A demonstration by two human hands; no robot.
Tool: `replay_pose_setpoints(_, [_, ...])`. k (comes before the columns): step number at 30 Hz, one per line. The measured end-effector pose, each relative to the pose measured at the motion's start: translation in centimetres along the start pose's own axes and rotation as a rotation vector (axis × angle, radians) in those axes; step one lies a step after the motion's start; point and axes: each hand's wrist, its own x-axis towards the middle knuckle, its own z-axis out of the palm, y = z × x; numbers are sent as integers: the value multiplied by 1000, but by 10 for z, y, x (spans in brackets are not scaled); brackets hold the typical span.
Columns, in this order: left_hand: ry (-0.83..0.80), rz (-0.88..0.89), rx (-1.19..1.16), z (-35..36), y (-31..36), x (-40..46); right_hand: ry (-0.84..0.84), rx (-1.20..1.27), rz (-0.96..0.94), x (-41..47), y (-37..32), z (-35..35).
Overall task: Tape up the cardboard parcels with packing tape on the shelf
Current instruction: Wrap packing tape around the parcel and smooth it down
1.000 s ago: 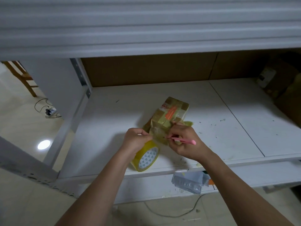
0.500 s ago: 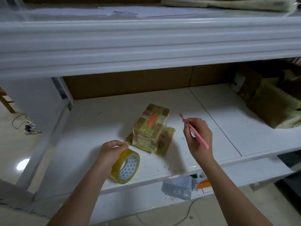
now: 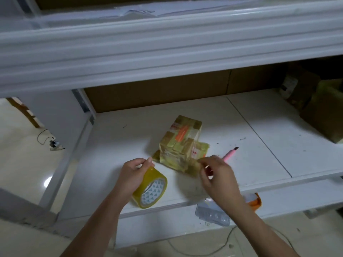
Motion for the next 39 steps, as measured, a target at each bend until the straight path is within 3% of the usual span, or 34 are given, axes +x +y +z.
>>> replay_pose_setpoints(3, [-24, 93, 46, -8, -2, -2, -257, 294, 120, -4, -41, 36])
replay_pose_setpoints(7, [-116, 180, 96, -16, -3, -4, -352, 561, 312, 7, -66, 68])
replay_pose_setpoints(10, [-95, 233, 154, -26, -10, -2, -376, 641, 390, 10, -73, 81])
replay_pose_setpoints(14, [-91, 214, 33, -41, -19, -4, -315, 562, 450, 13, -74, 102])
replay_pose_setpoints(20, [-60, 218, 12, -86, -37, -3, -232, 760, 557, 17, -89, 124])
replay_pose_setpoints(23, [-15, 243, 118, -102, -36, 1, -232, 655, 483, 20, -98, 140])
replay_pose_setpoints(27, [102, 219, 558, -125, -28, 15, -245, 311, 328, 28, -104, 152])
replay_pose_setpoints(30, [104, 139, 595, -122, -33, 20, -317, 27, 217, 24, -100, 164])
replay_pose_setpoints(34, [168, 144, 666, -98, -28, 25, -305, -24, 57, 13, -91, 179])
replay_pose_setpoints(39, [165, 115, 634, -94, -38, 38, -216, 61, 99, 11, -93, 180])
